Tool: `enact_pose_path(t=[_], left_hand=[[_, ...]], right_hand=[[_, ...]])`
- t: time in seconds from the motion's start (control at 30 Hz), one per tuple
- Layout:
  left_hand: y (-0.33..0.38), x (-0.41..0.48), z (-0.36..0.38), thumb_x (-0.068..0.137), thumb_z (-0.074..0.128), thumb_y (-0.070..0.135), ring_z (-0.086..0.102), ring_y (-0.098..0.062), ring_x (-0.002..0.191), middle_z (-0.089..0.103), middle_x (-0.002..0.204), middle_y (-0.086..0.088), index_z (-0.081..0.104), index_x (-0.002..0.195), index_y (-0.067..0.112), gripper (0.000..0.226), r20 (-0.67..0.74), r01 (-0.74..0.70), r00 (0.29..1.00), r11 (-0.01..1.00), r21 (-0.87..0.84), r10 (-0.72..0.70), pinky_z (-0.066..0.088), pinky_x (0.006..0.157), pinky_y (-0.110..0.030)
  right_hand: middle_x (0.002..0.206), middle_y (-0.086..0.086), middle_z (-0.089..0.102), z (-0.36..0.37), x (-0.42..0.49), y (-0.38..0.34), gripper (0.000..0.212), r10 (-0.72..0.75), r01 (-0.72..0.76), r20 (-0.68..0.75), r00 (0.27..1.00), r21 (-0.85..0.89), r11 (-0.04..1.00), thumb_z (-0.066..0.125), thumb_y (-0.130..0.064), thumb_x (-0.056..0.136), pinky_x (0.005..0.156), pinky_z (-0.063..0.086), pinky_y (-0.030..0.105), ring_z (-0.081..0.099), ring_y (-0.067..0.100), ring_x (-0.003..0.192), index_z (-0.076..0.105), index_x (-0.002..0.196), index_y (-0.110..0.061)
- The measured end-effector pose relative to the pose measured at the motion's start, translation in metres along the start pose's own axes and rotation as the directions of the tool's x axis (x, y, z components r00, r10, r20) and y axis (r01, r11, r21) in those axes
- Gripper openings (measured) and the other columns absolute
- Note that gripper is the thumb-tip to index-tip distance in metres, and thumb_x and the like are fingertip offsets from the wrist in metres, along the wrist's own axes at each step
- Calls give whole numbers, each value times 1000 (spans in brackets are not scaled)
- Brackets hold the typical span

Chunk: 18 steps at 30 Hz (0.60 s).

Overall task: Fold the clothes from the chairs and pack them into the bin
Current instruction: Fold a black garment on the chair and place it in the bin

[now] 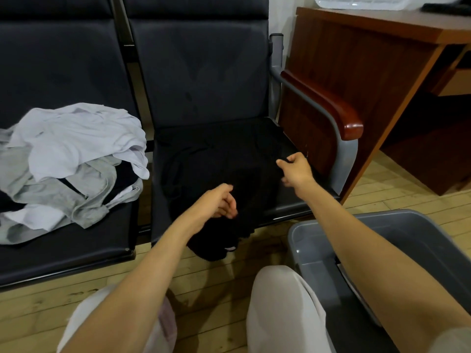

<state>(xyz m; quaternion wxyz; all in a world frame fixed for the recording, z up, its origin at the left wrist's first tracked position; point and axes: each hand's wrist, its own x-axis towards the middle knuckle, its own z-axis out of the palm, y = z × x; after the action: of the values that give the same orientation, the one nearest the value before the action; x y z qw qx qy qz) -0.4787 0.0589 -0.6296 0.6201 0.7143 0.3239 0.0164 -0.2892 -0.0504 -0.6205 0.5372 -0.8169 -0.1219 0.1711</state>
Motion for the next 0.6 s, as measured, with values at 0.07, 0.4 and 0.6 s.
enact_pose_path(t=[0.07,0.4,0.6], left_hand=[[-3,-4,-3,95,39,57,59,-12,62,72,74,-5,67,82,11,56,80,-19,997,990,140,8,45,65,-24],[-50,10,-18,102,31,28,32,-29,131,35,144,-7,35,141,20,40,-305,204,932,409,889,198,27,107,-46],[-55,-12,-44,99,36,32,48,-28,116,54,125,-8,51,126,16,34,-482,451,847,177,875,223,23,103,-41]], right_hand=[[108,13,55,-10,5,2,29,-75,77,21,997,-437,896,64,-25,90,69,44,33,57,28,90,46,109,-11],[134,10,43,36,-20,36,40,-189,435,404,895,-695,572,53,-32,96,102,37,42,37,30,126,49,132,-17],[127,8,48,45,-16,43,37,-269,412,314,911,-747,522,48,-42,97,102,36,44,41,28,123,53,126,-20]])
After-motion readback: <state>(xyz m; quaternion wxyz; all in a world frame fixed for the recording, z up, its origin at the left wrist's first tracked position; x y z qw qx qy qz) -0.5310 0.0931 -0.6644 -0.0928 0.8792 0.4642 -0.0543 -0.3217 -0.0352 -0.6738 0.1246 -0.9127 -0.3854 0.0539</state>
